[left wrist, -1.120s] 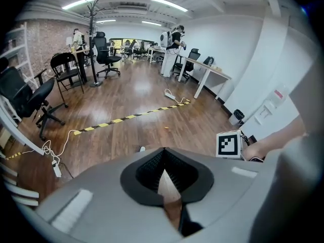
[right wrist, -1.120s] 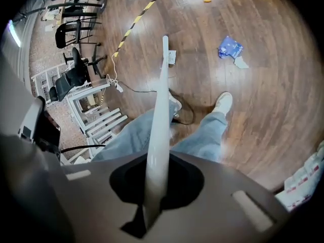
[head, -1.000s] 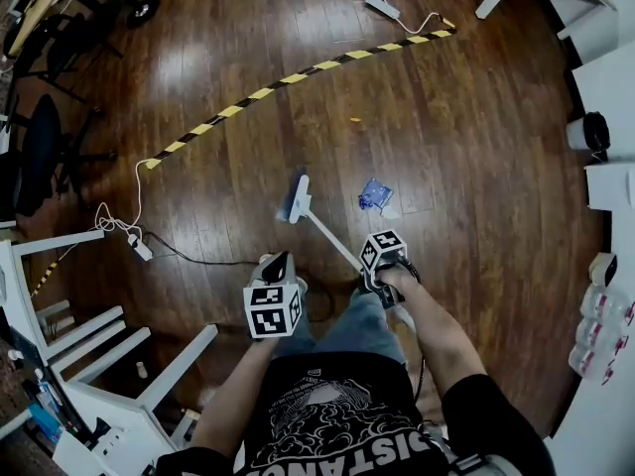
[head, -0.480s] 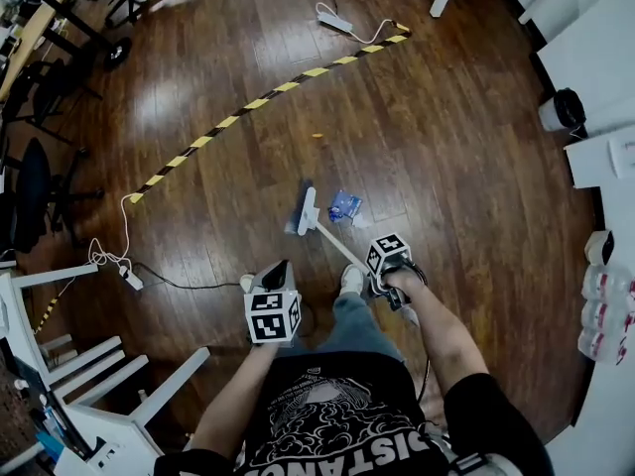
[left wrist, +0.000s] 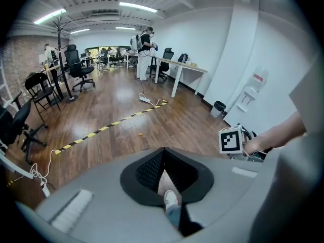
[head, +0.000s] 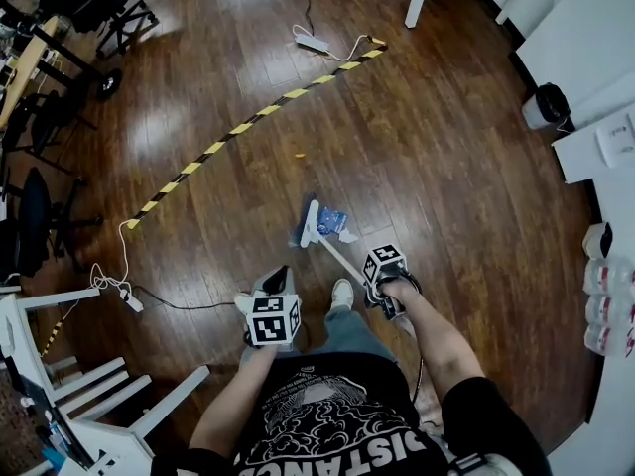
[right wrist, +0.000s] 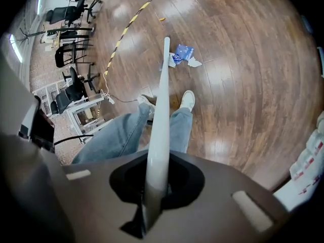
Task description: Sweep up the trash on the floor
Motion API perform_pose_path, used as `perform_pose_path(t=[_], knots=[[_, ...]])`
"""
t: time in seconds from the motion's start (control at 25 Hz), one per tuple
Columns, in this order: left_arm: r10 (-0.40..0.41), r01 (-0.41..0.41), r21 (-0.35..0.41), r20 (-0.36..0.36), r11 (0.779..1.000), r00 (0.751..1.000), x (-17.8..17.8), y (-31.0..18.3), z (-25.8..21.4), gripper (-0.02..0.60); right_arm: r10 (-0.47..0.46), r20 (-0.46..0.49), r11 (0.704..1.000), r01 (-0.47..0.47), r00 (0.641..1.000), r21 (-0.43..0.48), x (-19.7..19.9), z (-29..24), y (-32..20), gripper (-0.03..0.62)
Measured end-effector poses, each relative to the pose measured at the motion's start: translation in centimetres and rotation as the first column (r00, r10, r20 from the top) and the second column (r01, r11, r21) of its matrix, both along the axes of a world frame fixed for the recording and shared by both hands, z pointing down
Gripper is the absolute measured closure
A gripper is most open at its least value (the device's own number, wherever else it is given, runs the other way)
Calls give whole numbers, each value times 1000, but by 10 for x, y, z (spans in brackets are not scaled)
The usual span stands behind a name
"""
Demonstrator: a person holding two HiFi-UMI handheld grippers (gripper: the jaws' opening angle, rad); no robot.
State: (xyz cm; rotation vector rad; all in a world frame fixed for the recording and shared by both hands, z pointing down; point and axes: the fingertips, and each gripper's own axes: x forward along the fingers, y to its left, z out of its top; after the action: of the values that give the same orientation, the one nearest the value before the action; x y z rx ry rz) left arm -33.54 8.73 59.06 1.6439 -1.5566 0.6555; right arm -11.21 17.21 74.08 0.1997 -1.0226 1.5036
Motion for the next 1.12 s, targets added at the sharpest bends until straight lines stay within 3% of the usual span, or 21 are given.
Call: perform_pose_path(t=[0.12, 0.36, 0.48, 0.92, 1.12], knots=[[4, -4, 7, 18, 1000, 1000, 4, -9, -6, 575, -8, 37, 1000, 8, 999, 14, -2, -5, 4, 582], [27, -29, 27, 50, 999, 998, 16, -34, -20, 575, 202, 141, 979, -203, 969, -8, -34, -17, -7, 580], [42, -44, 31, 54, 999, 998, 12, -41, -25, 575, 241, 150, 968, -248, 959, 28, -55, -18, -31, 580], [102, -101, -43, 34, 994, 994, -46, -95, -2, 575, 399, 264, 910, -414, 878, 3, -184, -34, -154, 569], [126, -125, -43, 29, 991, 992, -92, -142, 0, 575, 426, 249, 899, -438, 870, -10, -244, -30, -199, 568]])
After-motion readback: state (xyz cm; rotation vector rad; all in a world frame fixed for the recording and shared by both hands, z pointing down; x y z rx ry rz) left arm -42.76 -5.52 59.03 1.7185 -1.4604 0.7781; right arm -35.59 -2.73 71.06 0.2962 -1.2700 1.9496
